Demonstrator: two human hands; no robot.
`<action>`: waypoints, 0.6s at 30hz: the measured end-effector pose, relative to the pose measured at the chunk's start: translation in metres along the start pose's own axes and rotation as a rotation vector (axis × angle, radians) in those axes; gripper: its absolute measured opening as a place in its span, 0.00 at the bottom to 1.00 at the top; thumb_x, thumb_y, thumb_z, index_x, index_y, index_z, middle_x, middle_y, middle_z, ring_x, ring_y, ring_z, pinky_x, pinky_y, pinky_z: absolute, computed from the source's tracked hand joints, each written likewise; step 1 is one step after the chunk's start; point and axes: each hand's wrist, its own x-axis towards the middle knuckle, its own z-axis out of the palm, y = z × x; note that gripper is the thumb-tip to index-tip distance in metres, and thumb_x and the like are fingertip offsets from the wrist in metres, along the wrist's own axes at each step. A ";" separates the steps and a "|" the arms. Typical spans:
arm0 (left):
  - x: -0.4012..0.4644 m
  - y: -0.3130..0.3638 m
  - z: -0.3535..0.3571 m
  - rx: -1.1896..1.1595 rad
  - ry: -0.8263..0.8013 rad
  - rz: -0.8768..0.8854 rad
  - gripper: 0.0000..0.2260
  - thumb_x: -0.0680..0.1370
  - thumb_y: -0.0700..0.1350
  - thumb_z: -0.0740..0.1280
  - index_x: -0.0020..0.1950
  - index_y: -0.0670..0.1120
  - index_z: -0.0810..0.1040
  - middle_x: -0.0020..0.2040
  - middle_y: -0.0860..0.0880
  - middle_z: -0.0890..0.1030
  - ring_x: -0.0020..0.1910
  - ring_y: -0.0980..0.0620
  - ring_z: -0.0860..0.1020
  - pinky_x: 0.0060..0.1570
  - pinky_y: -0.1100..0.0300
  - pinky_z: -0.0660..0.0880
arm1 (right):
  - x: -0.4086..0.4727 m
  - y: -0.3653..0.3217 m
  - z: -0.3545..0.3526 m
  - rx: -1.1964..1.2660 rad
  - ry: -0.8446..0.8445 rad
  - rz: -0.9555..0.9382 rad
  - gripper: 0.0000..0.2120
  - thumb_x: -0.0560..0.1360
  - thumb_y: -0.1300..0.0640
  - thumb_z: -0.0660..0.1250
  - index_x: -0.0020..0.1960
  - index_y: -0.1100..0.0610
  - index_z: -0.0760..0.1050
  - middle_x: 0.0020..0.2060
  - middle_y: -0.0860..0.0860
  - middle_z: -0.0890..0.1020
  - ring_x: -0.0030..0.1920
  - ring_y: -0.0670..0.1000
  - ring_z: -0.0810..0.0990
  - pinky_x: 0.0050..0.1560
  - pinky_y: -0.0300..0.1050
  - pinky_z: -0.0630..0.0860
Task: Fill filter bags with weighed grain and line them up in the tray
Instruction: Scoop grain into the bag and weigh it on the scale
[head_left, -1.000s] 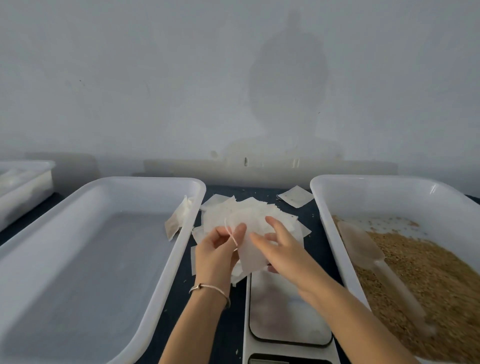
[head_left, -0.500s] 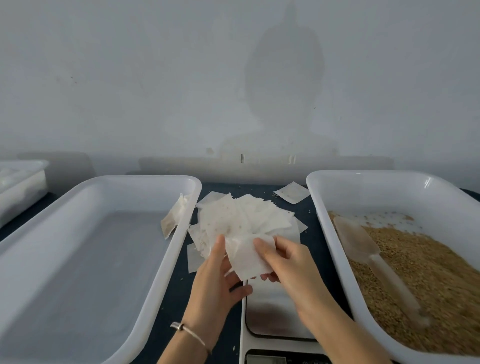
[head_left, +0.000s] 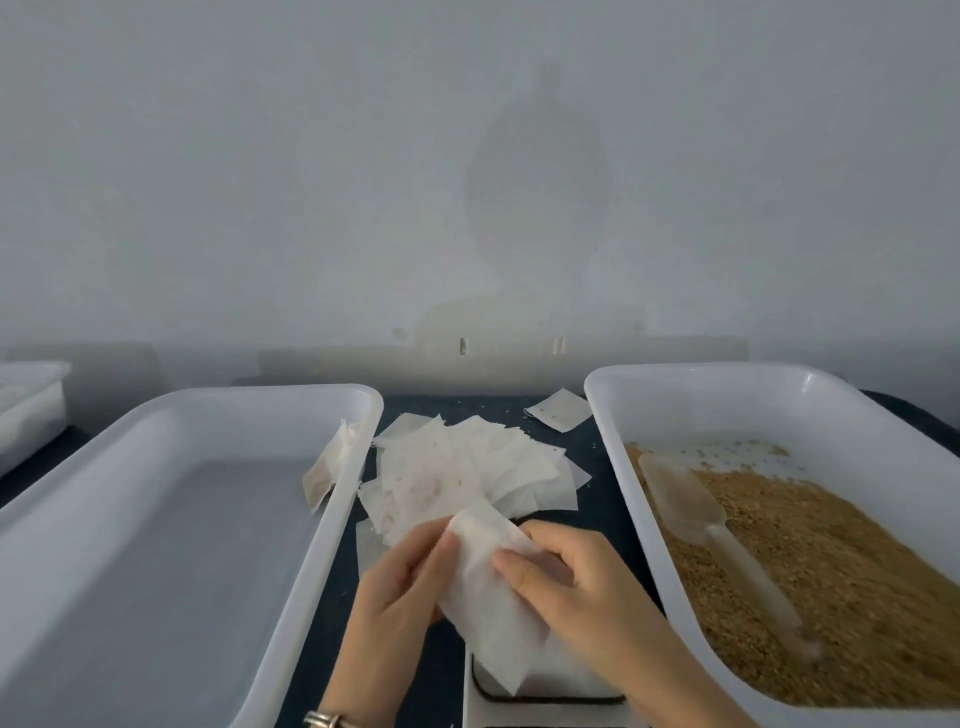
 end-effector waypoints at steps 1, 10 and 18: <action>0.001 -0.001 0.000 0.006 0.015 0.024 0.09 0.76 0.47 0.63 0.50 0.57 0.82 0.43 0.48 0.83 0.45 0.51 0.82 0.47 0.53 0.81 | 0.001 0.000 -0.001 -0.018 0.027 0.006 0.11 0.76 0.47 0.65 0.36 0.44 0.68 0.29 0.39 0.72 0.34 0.36 0.70 0.37 0.31 0.64; 0.004 -0.002 0.002 -0.095 0.129 0.015 0.13 0.65 0.49 0.71 0.43 0.41 0.76 0.28 0.46 0.73 0.27 0.51 0.71 0.34 0.54 0.69 | 0.010 0.007 -0.002 -0.136 0.104 0.003 0.16 0.76 0.48 0.64 0.33 0.51 0.66 0.26 0.43 0.72 0.30 0.41 0.68 0.34 0.35 0.62; 0.007 -0.005 0.000 -0.052 0.142 -0.075 0.09 0.67 0.43 0.73 0.42 0.39 0.78 0.27 0.48 0.76 0.26 0.52 0.73 0.32 0.55 0.74 | 0.013 0.006 -0.001 -0.149 0.065 -0.006 0.08 0.77 0.48 0.63 0.40 0.48 0.72 0.32 0.42 0.75 0.36 0.40 0.73 0.38 0.30 0.67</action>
